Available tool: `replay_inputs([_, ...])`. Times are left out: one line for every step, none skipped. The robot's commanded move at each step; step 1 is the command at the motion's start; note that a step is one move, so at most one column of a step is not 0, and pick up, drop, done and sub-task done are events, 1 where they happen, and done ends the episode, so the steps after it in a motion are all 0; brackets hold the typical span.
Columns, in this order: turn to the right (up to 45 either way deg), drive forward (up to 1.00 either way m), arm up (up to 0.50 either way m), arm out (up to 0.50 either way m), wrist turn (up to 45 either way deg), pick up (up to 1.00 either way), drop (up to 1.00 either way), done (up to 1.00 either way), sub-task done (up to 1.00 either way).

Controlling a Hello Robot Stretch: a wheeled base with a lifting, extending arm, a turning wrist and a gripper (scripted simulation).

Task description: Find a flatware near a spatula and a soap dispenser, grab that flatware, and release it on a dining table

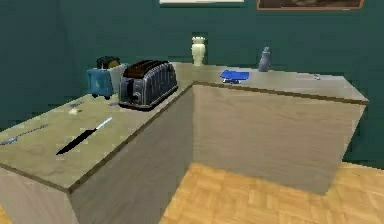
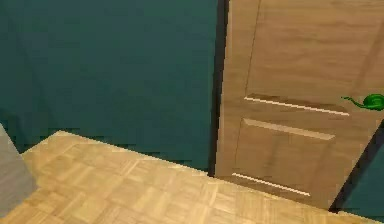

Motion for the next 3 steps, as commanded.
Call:
replay_inputs([45.0,0.00,0.00,0.00,0.0,0.00,0.00,0.00,0.00])
replay_inputs([36.0,0.00,0.00,0.00,0.0,0.00,0.00,0.00,0.00])
replay_inputs([0.0,0.30,0.00,0.00,0.0,0.00,0.00,0.00,0.00])
